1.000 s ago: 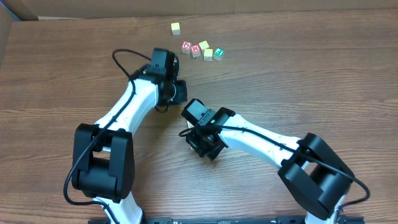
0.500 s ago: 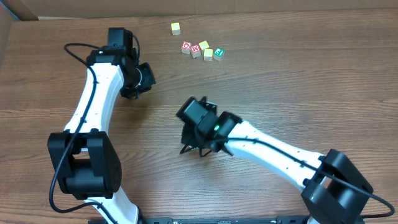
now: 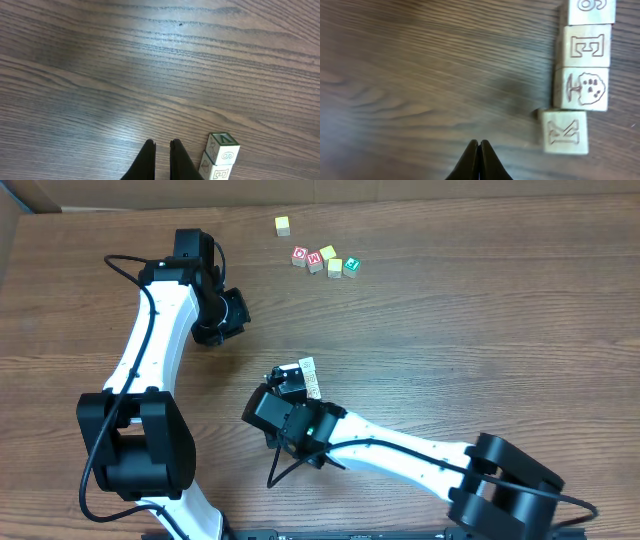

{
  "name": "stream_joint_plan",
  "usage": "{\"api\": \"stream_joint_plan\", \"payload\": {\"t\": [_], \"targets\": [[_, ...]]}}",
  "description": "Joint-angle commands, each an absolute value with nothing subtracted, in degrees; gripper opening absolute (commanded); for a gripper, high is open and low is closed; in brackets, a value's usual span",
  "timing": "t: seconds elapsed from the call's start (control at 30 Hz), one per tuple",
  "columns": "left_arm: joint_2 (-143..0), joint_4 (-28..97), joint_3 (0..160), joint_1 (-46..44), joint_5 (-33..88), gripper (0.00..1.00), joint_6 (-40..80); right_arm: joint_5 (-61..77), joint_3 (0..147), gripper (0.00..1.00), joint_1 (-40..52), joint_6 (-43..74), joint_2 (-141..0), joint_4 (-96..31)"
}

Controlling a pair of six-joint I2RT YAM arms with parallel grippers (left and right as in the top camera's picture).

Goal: Flip 4 blocks

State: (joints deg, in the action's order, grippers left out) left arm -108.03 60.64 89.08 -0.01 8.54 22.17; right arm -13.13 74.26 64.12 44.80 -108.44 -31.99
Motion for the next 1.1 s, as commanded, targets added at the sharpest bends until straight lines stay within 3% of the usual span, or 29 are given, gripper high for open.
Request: {"api": "stream_joint_plan", "payload": {"t": [0.0,1.07], "targets": [[-108.6,61.1,90.1,-0.4,8.4,0.05,22.7,-16.8,75.5,0.04,63.7,43.2,-110.4,-31.5],[-108.6,61.7,90.1,-0.4,8.4,0.05,22.7,-23.1,75.4,0.04,62.9,43.2,-114.8,-32.4]]}}
